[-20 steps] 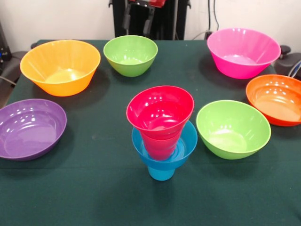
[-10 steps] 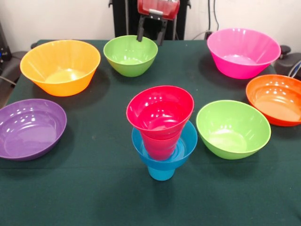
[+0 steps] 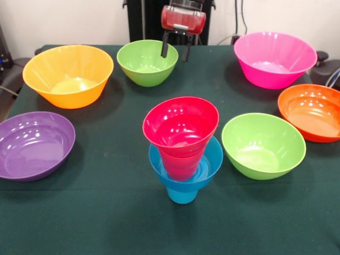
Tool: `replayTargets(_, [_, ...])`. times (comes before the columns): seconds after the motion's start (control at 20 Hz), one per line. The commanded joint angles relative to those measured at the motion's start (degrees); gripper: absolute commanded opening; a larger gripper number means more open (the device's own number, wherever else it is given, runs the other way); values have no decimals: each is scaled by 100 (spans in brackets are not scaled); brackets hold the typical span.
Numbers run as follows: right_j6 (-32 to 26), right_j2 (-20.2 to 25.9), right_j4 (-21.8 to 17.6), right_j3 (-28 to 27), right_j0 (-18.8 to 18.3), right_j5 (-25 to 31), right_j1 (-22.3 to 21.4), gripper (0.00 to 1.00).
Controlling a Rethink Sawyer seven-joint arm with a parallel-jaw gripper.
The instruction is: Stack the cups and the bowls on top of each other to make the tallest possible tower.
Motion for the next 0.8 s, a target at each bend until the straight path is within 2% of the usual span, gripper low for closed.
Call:
replayTargets(0.05, [964, 294, 262, -628, 83, -215, 599, 100])
replayTargets(0.45, [983, 241, 200, -729, 3, -417, 947, 100])
replayTargets(0.8, [995, 274, 364, -854, 62, -562, 1187, 100])
